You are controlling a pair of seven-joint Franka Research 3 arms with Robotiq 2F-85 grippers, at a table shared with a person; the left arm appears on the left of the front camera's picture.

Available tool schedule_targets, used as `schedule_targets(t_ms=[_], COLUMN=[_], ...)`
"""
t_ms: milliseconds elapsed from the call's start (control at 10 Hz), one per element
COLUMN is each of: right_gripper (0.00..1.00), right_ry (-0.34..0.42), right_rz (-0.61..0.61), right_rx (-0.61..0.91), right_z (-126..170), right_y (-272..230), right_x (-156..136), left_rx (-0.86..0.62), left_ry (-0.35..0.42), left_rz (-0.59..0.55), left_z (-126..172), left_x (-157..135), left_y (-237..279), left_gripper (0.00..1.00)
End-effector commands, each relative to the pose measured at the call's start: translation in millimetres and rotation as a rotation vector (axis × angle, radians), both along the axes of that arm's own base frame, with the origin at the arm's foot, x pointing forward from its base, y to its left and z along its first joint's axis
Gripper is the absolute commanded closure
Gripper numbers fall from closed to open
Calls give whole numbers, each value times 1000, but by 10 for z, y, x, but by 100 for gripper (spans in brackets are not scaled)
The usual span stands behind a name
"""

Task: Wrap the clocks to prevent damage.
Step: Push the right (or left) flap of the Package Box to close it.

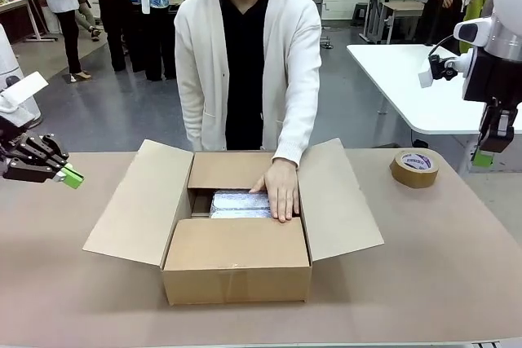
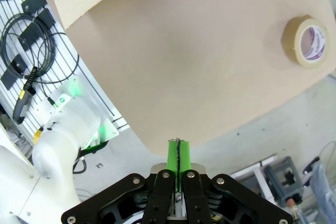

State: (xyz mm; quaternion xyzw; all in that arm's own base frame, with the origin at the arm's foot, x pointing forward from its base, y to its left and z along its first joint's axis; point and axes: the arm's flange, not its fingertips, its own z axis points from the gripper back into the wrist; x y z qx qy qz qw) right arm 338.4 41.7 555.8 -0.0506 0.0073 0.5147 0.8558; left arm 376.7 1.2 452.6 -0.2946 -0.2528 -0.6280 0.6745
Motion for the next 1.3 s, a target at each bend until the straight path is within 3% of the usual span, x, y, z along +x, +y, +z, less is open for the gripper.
schedule_targets(t_ms=[0,300,400,500,700,1000,1200], right_gripper=[99,99,99,99,99,99,99], right_ry=[2,2,2,2,2,2,2], right_rz=[-11,-11,-11,-11,-11,-11,-11], right_rx=[-4,-4,-4,-4,-4,-4,-4], right_z=[-10,-10,-10,-10,-10,-10,-10], right_y=[0,0,0,0,0,0,0], right_x=[-4,-4,-4,-4,-4,-4,-4], left_rx=[-64,-22,11,-34,-65,-148,-219], left_ry=[36,30,-182,-82,-66,60,73], left_rz=[19,15,149,111,82,49,30], left_z=[-80,-55,-232,-512,-779,-1111,-1226], left_x=[-20,-18,106,148,161,172,237], left_y=[152,90,140,218,255,265,115], left_gripper=[100,100,100,100,100,100,100])
